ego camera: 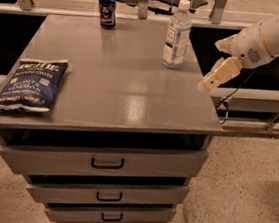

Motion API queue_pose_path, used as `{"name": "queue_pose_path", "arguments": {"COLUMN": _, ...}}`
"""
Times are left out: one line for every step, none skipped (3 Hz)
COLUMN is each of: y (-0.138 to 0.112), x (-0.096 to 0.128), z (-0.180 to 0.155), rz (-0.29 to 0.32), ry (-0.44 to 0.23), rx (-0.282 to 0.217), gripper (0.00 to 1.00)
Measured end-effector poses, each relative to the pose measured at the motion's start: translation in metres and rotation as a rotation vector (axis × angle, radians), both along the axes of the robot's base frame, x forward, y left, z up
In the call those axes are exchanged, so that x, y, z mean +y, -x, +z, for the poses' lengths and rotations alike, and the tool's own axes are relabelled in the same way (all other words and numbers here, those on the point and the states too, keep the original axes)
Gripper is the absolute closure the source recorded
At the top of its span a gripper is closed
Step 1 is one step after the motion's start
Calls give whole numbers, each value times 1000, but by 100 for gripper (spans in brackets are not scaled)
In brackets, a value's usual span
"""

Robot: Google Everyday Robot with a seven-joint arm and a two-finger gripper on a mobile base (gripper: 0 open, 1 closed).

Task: Knock blue plastic bottle over

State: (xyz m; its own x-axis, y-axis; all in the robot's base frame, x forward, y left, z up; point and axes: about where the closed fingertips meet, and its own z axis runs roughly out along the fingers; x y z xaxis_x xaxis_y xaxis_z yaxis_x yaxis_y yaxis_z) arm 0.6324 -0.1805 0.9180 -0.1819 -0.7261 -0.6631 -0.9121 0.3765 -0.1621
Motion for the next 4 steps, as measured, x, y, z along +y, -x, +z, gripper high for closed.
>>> {"name": "queue_pose_path", "arguments": {"y": -59, "x": 20, "z": -5, "rz": -25, "ry": -138, "rx": -30, "gripper": 0}}
{"name": "queue_pose_path", "arguments": {"y": -106, "x": 50, "z": -2, "rz": -23, "ry": -335, "rx": -24, "gripper": 0}}
{"name": "queue_pose_path", "arguments": {"y": -121, "x": 74, "z": 8, "rz": 5, "ry": -455, "rx": -16, "gripper": 0}}
{"name": "queue_pose_path", "arguments": {"y": -115, "x": 91, "z": 25, "rz": 44, "ry": -509, "rx": -22, "gripper": 0}}
